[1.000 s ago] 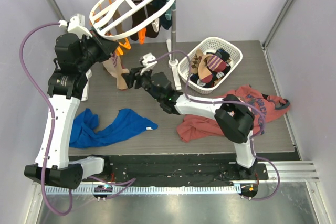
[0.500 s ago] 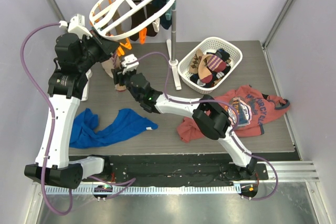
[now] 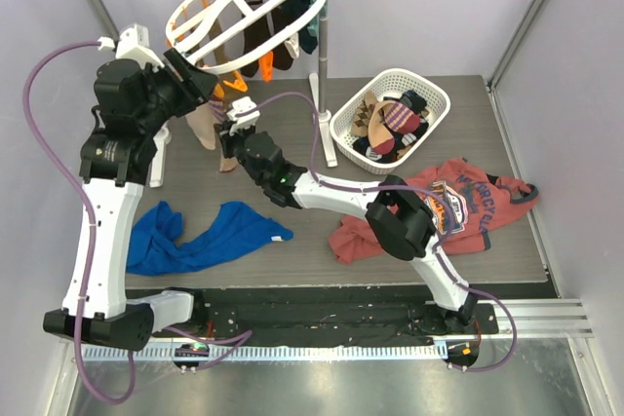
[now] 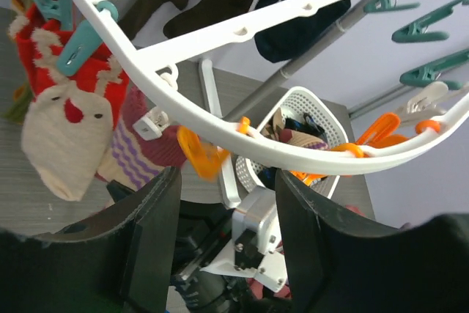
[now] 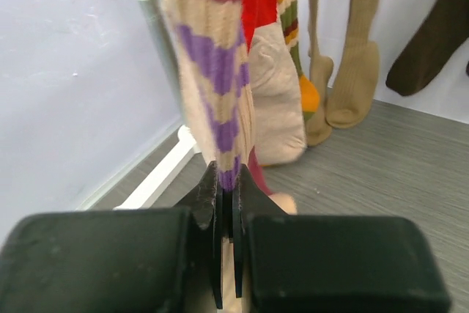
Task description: Remove the socks clipped to the hanger
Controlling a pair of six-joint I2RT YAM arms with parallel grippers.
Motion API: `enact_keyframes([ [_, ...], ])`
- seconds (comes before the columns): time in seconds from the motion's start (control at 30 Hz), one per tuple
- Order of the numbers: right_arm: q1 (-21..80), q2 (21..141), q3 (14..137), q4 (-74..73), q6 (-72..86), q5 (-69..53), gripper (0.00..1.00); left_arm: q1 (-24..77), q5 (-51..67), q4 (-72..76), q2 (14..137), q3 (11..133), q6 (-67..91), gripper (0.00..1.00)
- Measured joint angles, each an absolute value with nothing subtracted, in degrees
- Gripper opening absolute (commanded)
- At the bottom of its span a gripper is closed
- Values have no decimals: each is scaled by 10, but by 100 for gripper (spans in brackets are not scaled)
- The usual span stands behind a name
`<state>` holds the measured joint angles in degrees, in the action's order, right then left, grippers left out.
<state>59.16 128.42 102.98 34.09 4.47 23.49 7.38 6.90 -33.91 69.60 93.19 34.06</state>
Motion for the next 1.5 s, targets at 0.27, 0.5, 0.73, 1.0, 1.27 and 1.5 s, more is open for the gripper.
enact_keyframes([
  [0.27,593,1191,940,346,73,193,1,74,-23,-398,677,990,317,57],
  [0.5,608,1161,927,342,79,182,1,74,-81,-431,663,993,300,56],
  [0.73,627,1160,940,303,82,168,1,74,-131,-466,667,993,295,54],
  [1.0,630,1161,969,286,103,157,1,67,-173,-494,688,1008,287,52],
  [1.27,630,1166,969,285,110,157,1,66,-101,-451,687,979,279,49],
  [1.5,630,1166,969,286,109,155,1,66,-69,-415,695,963,279,49],
])
